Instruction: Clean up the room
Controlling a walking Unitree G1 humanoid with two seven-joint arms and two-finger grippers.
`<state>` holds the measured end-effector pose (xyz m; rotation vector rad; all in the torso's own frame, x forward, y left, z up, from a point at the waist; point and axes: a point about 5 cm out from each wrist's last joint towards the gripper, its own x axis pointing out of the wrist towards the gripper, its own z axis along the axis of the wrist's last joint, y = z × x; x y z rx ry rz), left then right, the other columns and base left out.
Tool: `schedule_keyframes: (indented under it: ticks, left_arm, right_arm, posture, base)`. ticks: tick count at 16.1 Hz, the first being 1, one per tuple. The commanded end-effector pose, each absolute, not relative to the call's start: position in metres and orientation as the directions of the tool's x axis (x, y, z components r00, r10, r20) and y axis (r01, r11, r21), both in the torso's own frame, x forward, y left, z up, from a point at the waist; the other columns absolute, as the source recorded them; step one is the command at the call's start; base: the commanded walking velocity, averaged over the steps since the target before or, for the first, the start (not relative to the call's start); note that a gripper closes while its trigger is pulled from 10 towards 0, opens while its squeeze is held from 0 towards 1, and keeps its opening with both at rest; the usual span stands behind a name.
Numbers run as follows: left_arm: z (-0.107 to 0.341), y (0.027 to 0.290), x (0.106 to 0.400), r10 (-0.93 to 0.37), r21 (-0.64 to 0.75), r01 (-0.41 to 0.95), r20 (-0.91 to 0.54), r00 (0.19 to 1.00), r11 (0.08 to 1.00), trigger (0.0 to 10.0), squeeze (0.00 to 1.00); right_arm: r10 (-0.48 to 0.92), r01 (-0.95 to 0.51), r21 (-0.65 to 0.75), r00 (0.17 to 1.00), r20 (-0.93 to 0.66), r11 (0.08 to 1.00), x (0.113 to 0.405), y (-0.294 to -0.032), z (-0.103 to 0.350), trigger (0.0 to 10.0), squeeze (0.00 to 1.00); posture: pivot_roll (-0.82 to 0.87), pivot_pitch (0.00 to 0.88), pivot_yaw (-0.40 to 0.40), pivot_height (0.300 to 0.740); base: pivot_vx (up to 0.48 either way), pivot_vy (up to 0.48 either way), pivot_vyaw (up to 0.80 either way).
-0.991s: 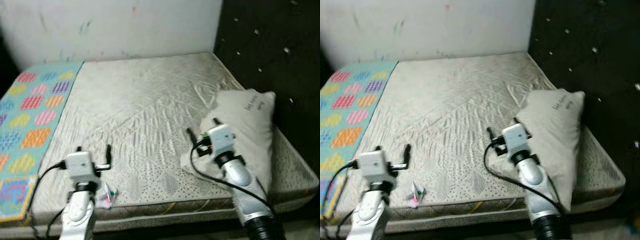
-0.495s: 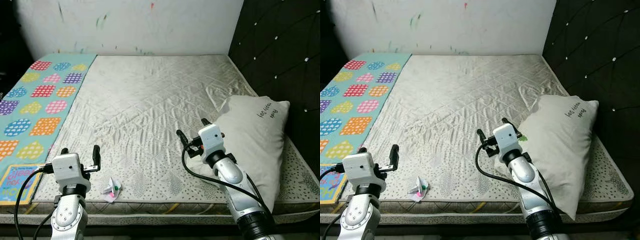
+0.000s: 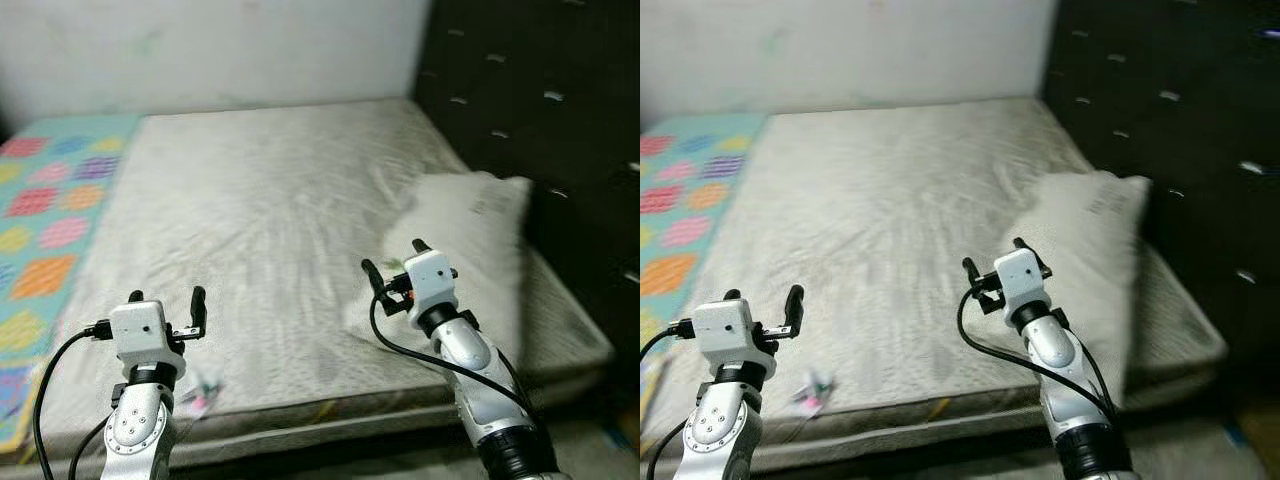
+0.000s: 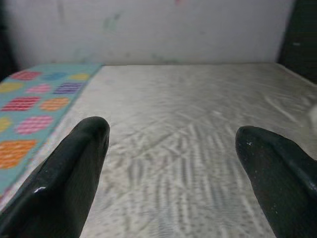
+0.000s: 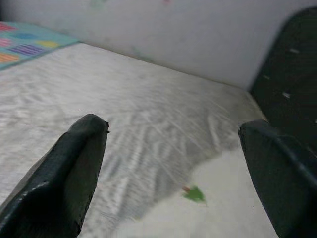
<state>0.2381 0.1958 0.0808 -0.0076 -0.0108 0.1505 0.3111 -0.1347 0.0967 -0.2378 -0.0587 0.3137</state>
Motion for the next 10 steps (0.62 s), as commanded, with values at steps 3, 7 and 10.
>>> schedule_keyframes:
  ticks: [3,7,10]
  left_arm:
    - [0.081,0.197,0.238,0.137,-0.004,-0.137,0.004,0.991,0.991,10.0,0.00]
    - [0.082,0.195,0.241,0.126,-0.006,-0.126,0.007,0.992,0.992,10.0,0.00]
    - [0.082,0.194,0.242,0.119,-0.009,-0.119,0.006,0.993,0.993,10.0,0.00]
  right_arm:
    - [0.300,-0.288,-0.225,0.954,0.020,0.931,0.309,-0.134,0.094,10.0,0.00]
    - [0.285,-0.269,-0.232,0.958,0.037,0.935,0.308,-0.140,0.096,10.0,0.00]
    - [0.235,-0.219,-0.248,0.972,0.033,0.944,0.307,-0.145,0.094,10.0,0.00]
  posture:
    - [-0.11,0.000,0.049,0.740]
    - [-0.12,0.000,0.057,0.740]
    - [-0.12,0.000,0.062,0.740]
  base:
    - [0.000,0.000,-0.80]
    - [0.000,0.000,0.00]
    - [0.000,0.000,0.00]
